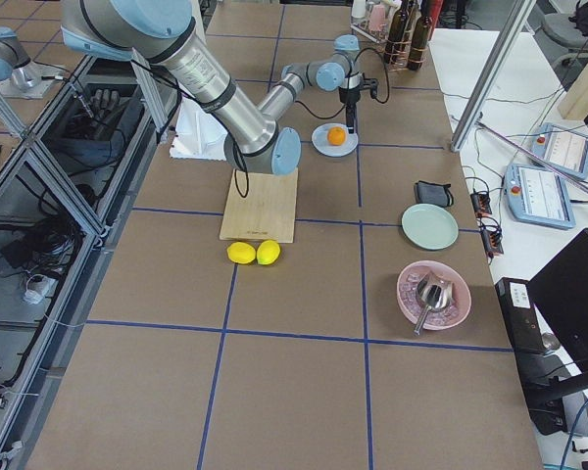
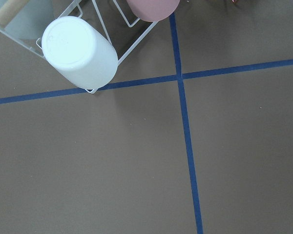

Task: Pick orange to plate
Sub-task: 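Open the right gripper and withdraw the right arm away from the plate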

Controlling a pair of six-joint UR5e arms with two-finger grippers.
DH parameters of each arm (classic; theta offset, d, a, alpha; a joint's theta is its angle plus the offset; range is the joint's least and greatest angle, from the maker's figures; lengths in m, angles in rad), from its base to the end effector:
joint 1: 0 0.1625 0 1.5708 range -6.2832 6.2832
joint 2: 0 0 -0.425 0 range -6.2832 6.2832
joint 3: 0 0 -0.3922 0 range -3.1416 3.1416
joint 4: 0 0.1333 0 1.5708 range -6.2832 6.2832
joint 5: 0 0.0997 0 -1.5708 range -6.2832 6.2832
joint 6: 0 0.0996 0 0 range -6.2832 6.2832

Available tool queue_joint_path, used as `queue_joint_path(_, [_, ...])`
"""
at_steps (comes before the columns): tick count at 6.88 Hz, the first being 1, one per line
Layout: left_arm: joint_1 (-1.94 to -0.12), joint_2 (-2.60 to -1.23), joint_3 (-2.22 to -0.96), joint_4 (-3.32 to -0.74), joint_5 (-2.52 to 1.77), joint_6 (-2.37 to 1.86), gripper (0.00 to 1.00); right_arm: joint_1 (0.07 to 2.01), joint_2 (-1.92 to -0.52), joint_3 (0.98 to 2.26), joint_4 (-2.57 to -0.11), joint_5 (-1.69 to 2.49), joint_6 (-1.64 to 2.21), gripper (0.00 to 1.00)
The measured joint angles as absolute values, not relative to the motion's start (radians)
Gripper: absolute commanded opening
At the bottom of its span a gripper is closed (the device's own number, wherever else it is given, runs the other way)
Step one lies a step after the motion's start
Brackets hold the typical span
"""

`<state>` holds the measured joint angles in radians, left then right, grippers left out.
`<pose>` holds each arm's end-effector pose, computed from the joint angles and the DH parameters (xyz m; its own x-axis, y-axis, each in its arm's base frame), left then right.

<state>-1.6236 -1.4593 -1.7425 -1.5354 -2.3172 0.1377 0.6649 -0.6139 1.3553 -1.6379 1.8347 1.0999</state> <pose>-0.0891 -0.4416 0.6319 0.7343 0.1153 -0.6690 -0.0485 0.9919 0.1177 -0.5434 -0.5624 0.1553 0.7599 0.0392 0.6488 -0.1377 0.9852 0.1017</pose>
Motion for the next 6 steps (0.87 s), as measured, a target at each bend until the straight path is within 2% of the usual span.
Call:
queue_joint_path(2, [-1.623, -1.454, -1.732, -1.544, -2.339, 0.136, 1.00, 0.875, -0.800, 1.549, -1.698, 2.018, 0.804, 1.00])
queue_joint_path(6, [-1.623, -1.450, -1.736, -1.549, -2.369, 0.142, 1.00, 1.270, -1.141, 1.664, -1.714, 2.232, 0.241, 1.00])
